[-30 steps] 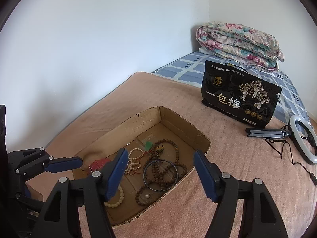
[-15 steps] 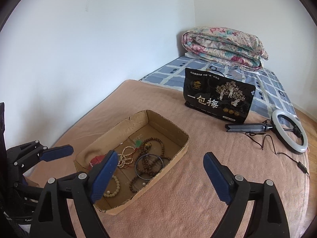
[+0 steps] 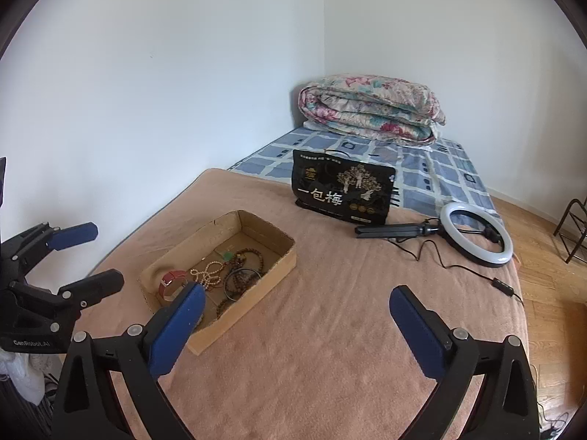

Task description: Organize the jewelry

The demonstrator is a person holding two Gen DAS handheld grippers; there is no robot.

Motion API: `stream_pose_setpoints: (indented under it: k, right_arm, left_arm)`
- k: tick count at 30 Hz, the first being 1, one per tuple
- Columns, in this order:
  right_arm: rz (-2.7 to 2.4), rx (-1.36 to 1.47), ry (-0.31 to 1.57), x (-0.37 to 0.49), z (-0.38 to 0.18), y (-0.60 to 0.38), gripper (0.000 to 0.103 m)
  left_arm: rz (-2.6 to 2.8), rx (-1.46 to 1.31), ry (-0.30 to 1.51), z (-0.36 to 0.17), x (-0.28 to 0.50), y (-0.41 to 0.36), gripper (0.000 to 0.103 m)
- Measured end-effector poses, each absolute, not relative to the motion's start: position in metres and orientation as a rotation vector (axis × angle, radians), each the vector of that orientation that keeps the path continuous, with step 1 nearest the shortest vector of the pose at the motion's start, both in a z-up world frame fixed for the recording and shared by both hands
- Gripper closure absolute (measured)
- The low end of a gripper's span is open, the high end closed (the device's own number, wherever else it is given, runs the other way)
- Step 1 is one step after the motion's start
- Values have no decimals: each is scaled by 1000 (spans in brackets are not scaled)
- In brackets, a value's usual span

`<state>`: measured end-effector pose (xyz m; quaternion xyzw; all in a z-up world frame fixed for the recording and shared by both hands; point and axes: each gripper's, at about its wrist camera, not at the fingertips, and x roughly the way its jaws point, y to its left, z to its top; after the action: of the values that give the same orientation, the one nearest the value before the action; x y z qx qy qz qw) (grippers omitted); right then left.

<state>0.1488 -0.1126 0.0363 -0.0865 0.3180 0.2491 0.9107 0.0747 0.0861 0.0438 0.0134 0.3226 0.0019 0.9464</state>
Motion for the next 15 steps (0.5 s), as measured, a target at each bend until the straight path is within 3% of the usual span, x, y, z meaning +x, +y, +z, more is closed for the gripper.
stream_pose_setpoints:
  k: [6,15]
  right_arm:
    - [452,-198,617,118,45,-145,0]
    - [384,-159,619,98,37,-181,0]
  left_arm:
    - [11,64,622,57,51,65,2]
    - [37,88,616,61,36,42,0]
